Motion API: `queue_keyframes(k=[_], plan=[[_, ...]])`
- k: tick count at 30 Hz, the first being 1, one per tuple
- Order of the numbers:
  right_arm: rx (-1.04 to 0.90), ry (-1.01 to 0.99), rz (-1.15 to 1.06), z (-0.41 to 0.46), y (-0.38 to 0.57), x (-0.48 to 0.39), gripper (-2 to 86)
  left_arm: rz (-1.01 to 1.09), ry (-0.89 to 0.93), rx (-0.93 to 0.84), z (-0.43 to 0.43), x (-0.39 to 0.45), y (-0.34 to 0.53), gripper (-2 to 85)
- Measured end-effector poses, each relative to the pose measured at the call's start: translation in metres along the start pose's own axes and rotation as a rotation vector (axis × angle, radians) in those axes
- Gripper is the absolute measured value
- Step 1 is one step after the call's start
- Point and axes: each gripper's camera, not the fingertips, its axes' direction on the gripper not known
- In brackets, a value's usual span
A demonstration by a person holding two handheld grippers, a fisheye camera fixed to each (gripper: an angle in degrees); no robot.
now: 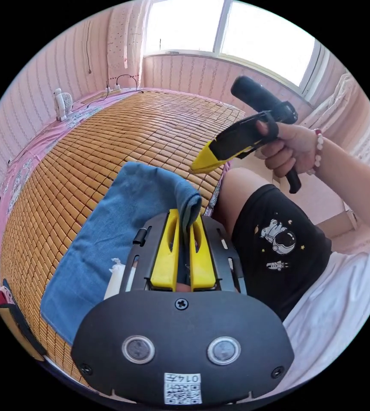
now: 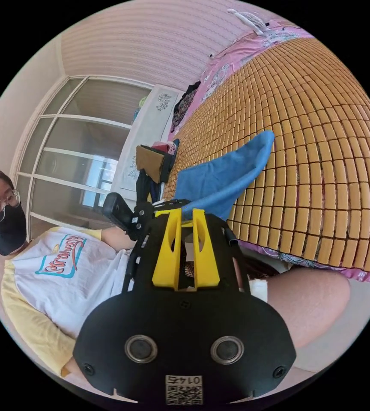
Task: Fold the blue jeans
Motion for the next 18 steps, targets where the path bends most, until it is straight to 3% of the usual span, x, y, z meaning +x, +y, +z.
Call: queue_keyframes(k=[3,6,12,18], plan=[[0.029,0.066,0.216,0.001,-0.001,0.056,12.5,-0.025,0.033,0.023,-0.011,-0.006,0.008,2.9],[0.017,-0.092,0.306,0.023,-0.008,0.086,16.6,-0.038,0.030,0.045,-0.023,-0.010,0.016,3.1],[0.014,-0.290,0.311,0.050,-0.025,0.095,14.8,-0.190,0.081,0.129,-0.050,-0.051,0.034,3.0],[0.121,-0.216,0.317,-0.004,-0.008,0.100,14.8,-0.268,0.137,0.173,-0.059,-0.079,0.052,2.6]])
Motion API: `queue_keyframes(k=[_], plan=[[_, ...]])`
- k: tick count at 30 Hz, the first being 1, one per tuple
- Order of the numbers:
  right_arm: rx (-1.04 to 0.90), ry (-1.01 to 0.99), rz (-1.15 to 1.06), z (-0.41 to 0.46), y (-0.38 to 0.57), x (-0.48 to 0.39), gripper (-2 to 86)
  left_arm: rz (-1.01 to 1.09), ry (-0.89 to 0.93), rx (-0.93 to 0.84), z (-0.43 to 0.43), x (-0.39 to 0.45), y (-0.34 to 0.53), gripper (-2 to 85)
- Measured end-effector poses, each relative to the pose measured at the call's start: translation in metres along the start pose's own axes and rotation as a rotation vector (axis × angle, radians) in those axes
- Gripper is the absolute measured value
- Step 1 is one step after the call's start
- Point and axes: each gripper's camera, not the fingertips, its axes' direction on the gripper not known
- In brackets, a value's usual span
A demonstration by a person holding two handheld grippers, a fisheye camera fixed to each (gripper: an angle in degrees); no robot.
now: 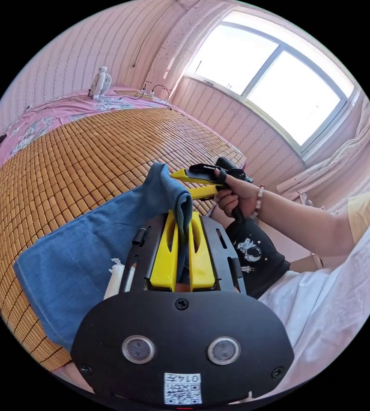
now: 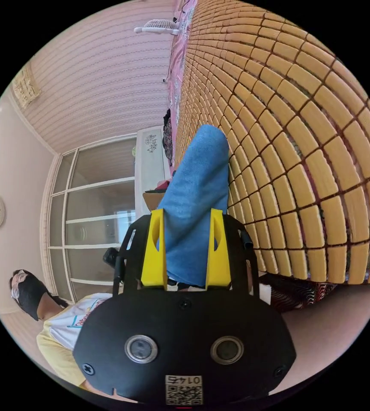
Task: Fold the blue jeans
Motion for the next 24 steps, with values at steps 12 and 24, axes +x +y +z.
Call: queue_keyframes(k=[12,24], plan=[[-0.019,0.044,0.051,0.034,-0.004,0.003,4.0,0.114,0.017,-0.099,0.006,0.018,0.009,2.7],[0.235,-0.060,-0.236,-0.052,0.043,-0.095,1.3,0.235,0.194,0.106,-0.024,0.043,-0.036,2.9]])
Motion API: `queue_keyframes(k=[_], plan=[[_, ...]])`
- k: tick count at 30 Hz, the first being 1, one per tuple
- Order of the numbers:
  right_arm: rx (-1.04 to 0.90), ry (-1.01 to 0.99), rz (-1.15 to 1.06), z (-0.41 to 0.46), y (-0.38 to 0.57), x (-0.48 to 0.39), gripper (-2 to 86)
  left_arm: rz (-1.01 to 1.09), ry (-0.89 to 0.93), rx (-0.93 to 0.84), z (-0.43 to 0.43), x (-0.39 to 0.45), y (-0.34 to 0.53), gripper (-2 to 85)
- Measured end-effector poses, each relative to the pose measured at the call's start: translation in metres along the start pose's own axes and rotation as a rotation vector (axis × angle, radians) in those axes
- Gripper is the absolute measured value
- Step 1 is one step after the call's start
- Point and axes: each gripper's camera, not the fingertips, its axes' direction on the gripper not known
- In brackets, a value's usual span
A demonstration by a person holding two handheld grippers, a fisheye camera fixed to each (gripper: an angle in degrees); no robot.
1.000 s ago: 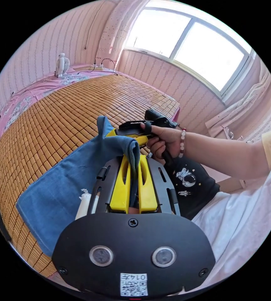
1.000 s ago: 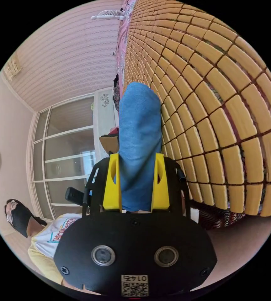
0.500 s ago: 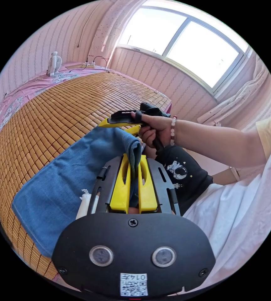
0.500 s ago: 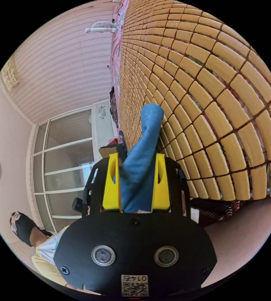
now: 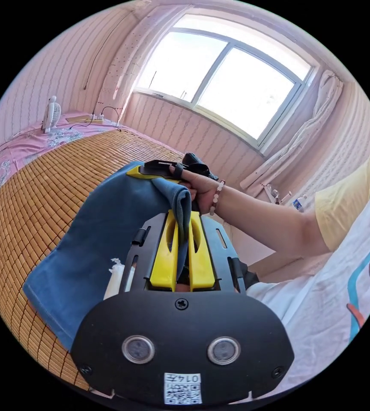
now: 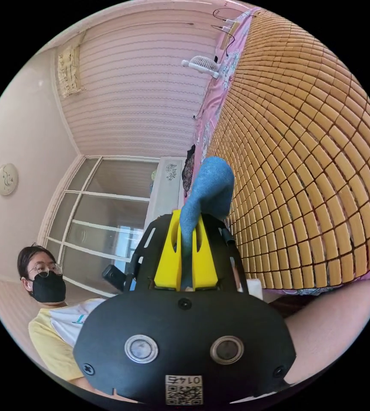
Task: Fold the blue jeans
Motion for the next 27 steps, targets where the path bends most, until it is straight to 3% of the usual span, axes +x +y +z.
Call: queue_keyframes(k=[5,10,15,19,27], plan=[[0.000,0.065,-0.103,0.019,0.008,-0.054,2.1,-0.022,0.008,0.070,-0.020,-0.015,0.017,3.0],[-0.281,0.246,-0.235,0.161,0.019,-0.103,4.8,-0.166,-0.083,0.076,-0.061,-0.046,0.064,3.6],[-0.504,0.483,-0.278,0.273,0.044,-0.098,9.9,-0.424,-0.269,-0.093,-0.082,-0.090,0.138,6.4],[-0.483,0.573,-0.335,0.278,0.073,-0.106,10.4,-0.587,-0.274,-0.125,-0.088,-0.119,0.179,7.4],[-0.396,0.815,-0.398,0.253,0.111,-0.116,10.0,-0.677,-0.352,-0.152,-0.060,-0.170,0.169,9.7]])
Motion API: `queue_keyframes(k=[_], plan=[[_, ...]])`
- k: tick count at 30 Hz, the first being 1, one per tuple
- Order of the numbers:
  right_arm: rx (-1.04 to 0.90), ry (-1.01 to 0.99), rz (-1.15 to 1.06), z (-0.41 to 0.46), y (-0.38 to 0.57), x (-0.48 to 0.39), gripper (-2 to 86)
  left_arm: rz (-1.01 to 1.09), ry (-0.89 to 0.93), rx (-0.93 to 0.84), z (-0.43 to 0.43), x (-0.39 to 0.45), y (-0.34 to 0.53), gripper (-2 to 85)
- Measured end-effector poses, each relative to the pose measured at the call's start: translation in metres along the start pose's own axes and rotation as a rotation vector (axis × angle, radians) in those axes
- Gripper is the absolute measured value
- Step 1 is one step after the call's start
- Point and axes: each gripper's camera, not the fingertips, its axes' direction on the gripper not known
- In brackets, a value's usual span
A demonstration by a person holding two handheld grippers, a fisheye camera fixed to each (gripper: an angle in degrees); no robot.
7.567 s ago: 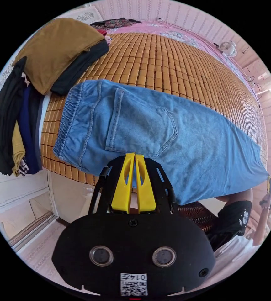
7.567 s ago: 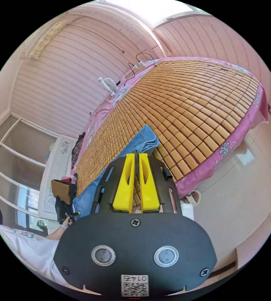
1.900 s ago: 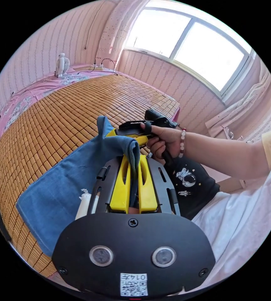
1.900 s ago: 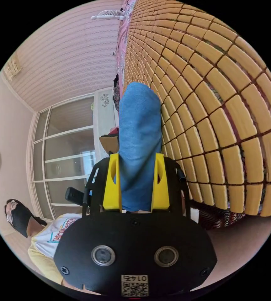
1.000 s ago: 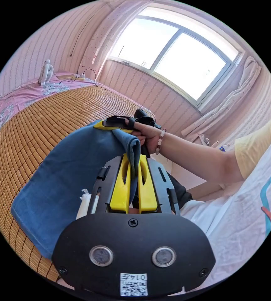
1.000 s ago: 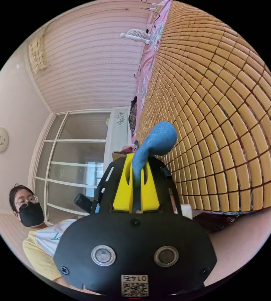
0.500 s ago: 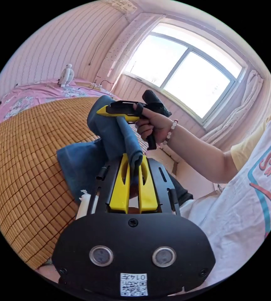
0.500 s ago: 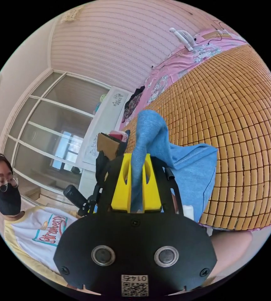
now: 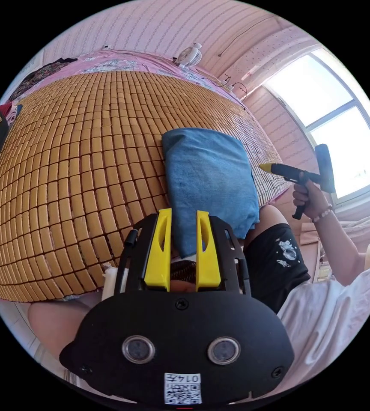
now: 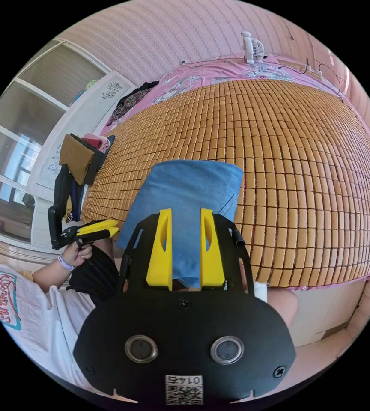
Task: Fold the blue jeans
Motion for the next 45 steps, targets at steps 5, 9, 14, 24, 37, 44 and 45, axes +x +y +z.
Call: queue_keyframes(k=[5,9,14,24,37,44,45], plan=[[0.009,0.019,-0.164,0.006,-0.027,-0.047,11.2,-0.026,-0.032,-0.065,0.012,0.001,-0.004,12.1],[-0.021,-0.062,-0.257,0.025,-0.056,-0.100,11.2,-0.002,-0.042,-0.156,0.023,0.007,0.001,9.7],[-0.173,-0.078,-0.359,0.077,-0.078,-0.179,11.5,0.155,-0.099,-0.090,0.004,0.047,0.001,-0.1],[-0.374,0.436,-0.511,0.169,-0.094,-0.262,11.1,0.341,-0.170,0.022,-0.010,0.109,0.003,-0.8],[0.224,-0.117,0.007,-0.139,0.002,-0.062,0.8,0.697,0.303,0.169,-0.030,0.226,-0.022,-0.9],[0.250,-0.051,0.052,-0.174,0.016,-0.020,1.1,0.512,0.392,0.183,-0.022,0.205,-0.053,-0.8],[0.185,-0.060,0.002,-0.151,0.003,-0.028,1.2,0.475,0.375,0.171,-0.019,0.195,-0.053,-0.8]])
